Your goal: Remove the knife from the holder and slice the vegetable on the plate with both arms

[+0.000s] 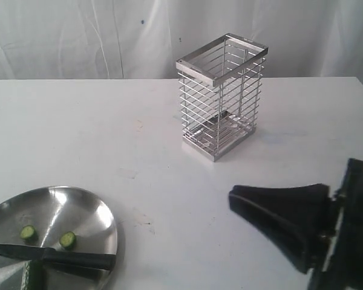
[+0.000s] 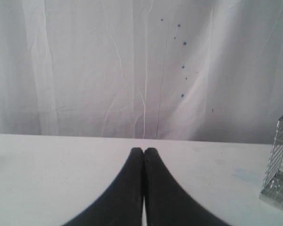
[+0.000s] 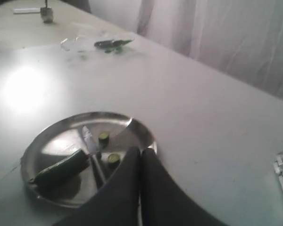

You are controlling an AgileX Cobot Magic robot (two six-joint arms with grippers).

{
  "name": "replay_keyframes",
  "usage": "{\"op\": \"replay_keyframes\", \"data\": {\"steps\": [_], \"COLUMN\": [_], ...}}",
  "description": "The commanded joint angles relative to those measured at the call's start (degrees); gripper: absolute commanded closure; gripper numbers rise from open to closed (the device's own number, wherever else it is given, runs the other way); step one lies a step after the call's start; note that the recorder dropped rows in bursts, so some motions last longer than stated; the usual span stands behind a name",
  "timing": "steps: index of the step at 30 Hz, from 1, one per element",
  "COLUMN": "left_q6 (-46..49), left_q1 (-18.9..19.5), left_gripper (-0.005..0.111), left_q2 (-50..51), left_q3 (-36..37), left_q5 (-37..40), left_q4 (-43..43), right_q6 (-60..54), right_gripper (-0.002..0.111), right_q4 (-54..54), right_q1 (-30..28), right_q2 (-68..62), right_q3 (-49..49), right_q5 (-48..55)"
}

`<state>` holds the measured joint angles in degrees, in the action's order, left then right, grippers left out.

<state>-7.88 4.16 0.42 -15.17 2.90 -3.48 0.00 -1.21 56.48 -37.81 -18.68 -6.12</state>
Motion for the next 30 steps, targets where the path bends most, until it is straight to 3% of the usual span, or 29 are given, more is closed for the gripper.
{"op": "replay_keyframes", "data": {"steps": [1,7,12,17,23,30], "left_q6": [0.15,0.15,0.15,0.15,0.15,0.15], "left_q1": [-0.16,-0.16,-0.16,-0.16,-0.16,-0.16], "left_gripper": [0.107,0.107,0.107,0.107,0.107,0.107], "left_q2": [-0.42,-0.42,-0.42,-0.42,-0.42,-0.42], "left_q3": [6.58,14.74,15.17,15.17,15.17,15.17], "left_q5": [3.77,2.49,1.64,1.75,9.39,9.13], "left_q4": [0.13,0.13,0.37,0.99,1.4,3.04], "right_q6": [0.0,0.0,0.0,0.0,0.0,0.0], "right_gripper": [0.108,0.108,0.108,0.108,0.108,0.108], "right_q4": [4.65,2.89,0.66,0.54,0.54,0.54], "right_q1": [-9.87,-29.33,-42.86,-46.67,-46.83,-46.83], "right_q2": [12.55,30.28,37.13,37.52,37.52,37.52], "right_q3": [4.18,15.86,18.68,18.68,18.68,18.68], "right_q5": [-0.5,0.25,2.58,7.2,8.92,8.92]}}
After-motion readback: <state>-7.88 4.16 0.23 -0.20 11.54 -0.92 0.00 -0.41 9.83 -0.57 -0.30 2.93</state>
